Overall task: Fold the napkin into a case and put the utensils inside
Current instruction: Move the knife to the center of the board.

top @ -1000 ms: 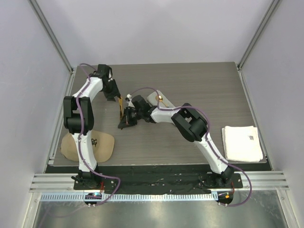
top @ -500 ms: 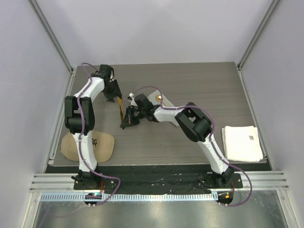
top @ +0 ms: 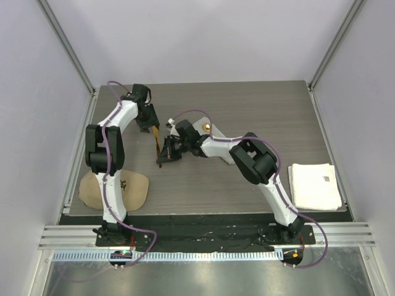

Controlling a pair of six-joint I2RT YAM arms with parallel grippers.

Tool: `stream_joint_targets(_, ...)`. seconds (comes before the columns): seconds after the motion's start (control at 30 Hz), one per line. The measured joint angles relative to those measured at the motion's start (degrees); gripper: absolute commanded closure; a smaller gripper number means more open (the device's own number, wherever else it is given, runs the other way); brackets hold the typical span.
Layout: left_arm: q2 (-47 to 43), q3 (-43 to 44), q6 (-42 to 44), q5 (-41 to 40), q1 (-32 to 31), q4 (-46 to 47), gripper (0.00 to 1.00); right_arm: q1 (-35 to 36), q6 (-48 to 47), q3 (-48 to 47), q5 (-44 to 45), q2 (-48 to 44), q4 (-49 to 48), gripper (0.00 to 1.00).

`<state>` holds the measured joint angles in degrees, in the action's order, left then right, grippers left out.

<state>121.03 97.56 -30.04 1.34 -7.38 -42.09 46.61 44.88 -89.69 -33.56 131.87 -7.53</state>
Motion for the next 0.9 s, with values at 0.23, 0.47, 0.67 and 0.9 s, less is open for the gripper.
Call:
stream_joint_targets(0.23,0.1,0.2,0.0,-0.2,0.0,-0.6,0.5,-0.6,-0.8,0.7,0.0,0.4,0.0,0.99)
stream_joint_targets(0.47,2.9,4.2,0.3,-0.3,-0.6,-1.5,0.5,-1.1,-0.9,2.5,-0.7,1.8,-1.2,0.99)
stream_joint_targets(0.67,6.6,7.3,0.8,-2.7,-1.0,-2.3,0.48,-1.7,-0.7,4.1,-1.5,1.8,-4.5,0.99)
stream_joint_targets(0.9,9.2,9.8,3.5,-7.1,-2.2,-2.9,0.49,-1.9,-0.1,4.4,-2.4,2.1,-6.0,0.99)
